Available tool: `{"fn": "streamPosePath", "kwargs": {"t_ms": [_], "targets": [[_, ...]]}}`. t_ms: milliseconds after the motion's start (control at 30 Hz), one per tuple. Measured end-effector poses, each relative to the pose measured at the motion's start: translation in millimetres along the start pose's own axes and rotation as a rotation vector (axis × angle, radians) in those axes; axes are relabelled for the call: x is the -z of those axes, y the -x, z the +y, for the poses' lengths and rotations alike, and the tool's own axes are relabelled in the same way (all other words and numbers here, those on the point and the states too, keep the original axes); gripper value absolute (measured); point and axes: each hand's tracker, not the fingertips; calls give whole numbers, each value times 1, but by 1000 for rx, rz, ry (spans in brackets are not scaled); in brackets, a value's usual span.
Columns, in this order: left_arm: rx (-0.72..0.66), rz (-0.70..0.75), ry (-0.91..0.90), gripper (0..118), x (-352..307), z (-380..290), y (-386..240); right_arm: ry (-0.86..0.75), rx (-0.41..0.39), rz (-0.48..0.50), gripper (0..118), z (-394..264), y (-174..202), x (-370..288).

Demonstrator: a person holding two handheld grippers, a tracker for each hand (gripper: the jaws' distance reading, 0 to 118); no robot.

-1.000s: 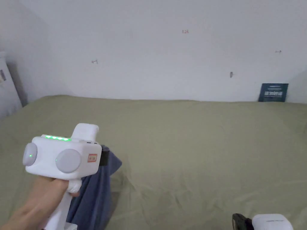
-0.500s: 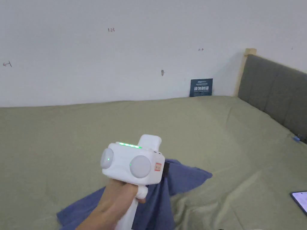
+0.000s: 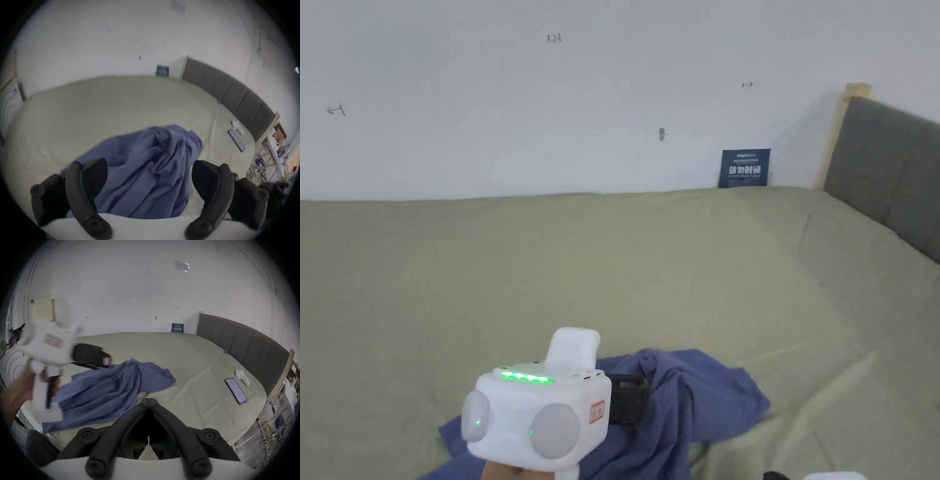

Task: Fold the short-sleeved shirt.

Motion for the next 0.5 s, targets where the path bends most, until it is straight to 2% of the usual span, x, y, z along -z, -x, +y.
{"fn": "streamPosePath", "kwargs": {"t_ms": [33, 67, 100, 133, 167, 200, 300, 400, 500], "targets": [[-1, 44, -57, 98, -32, -5, 5, -20, 0, 2, 0, 3, 3, -4], [10, 67, -107, 72, -61, -9, 10, -37, -5, 8, 0, 5, 6, -8], [13, 116, -161, 29, -91, -18, 16, -55, -16, 13, 0, 7, 9, -13], [-22, 167, -219, 0, -119, -29, 23, -68, -29, 11, 0, 9, 14, -17], [-39, 215, -259, 0, -144, -38, 31, -77, -35, 11, 0, 10, 17, -21], [-56, 205, -259, 0, -169, -47, 41, -92, -40, 22, 0, 11, 20, -27], [-77, 341, -300, 0, -229, -79, 56, -111, -26, 36, 0, 13, 28, -39], [-81, 469, -297, 0, -257, -98, 74, -121, -19, 46, 0, 13, 35, -44], [-144, 471, -292, 0, -267, -105, 87, -123, -15, 56, 0, 14, 41, -45]]}}
